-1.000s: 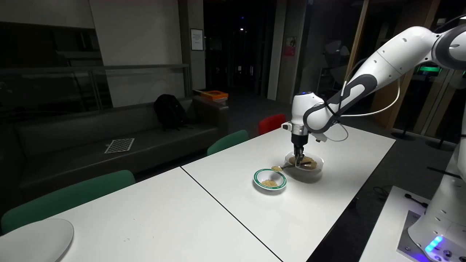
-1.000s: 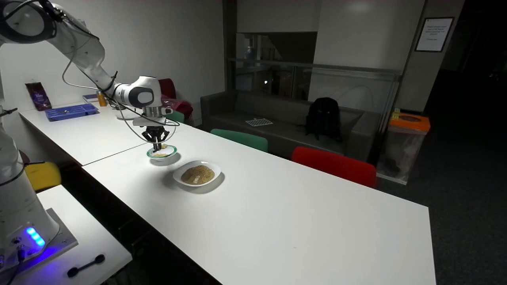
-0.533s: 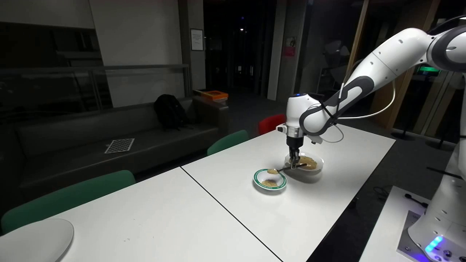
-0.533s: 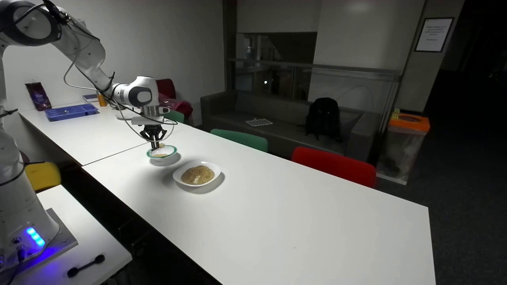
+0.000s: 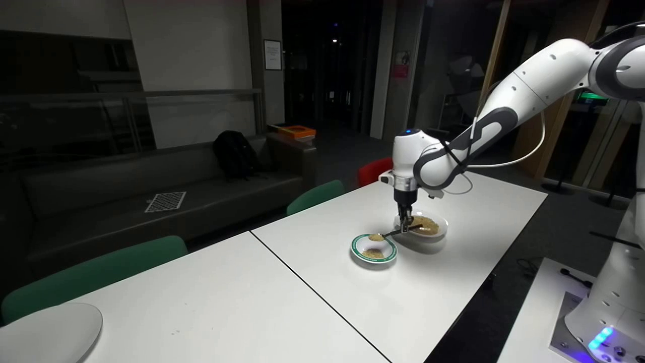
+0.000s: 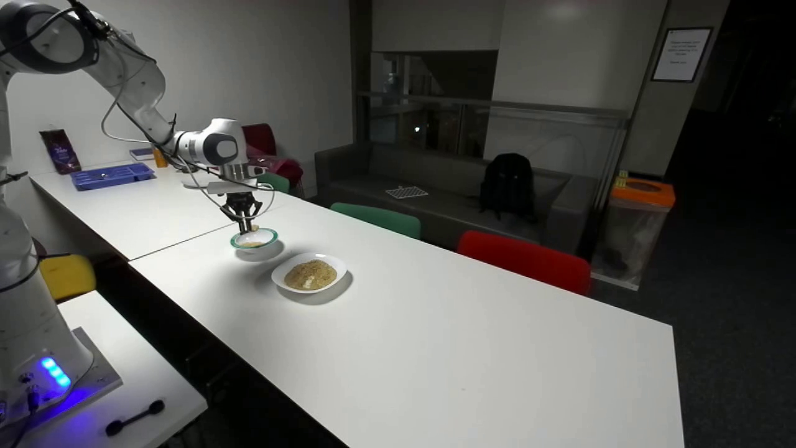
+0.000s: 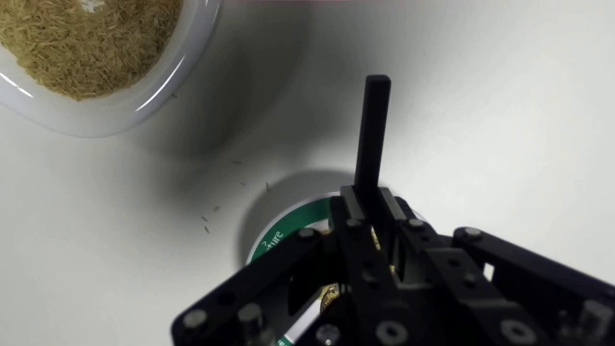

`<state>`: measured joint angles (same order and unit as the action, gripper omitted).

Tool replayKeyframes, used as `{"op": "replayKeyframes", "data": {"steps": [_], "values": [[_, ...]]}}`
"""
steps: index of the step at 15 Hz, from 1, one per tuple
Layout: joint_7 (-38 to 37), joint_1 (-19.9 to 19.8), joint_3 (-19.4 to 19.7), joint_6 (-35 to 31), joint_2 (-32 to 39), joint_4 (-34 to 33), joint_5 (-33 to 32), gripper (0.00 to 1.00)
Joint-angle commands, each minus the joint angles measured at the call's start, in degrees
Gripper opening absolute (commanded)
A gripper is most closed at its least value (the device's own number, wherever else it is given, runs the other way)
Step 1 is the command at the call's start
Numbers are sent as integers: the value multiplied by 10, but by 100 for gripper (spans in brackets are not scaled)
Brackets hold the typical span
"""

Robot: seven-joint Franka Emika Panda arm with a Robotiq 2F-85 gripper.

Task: Use the spoon to put sugar in the green and white bowl

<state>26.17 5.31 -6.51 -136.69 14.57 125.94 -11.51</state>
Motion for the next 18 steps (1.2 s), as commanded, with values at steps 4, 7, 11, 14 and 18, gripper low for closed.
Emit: {"op": "replayKeyframes", "data": {"steps": [4,7,11,14,18], "values": [[-41,5,12,45,9,-16,-69,3],[-46,5,11,45,12,-15,-78,3],[-52,9,11,51,20,-21,-87,3],[-61,13,11,63,22,-27,-99,3],[-79,21,11,90,26,-44,-117,3]]}}
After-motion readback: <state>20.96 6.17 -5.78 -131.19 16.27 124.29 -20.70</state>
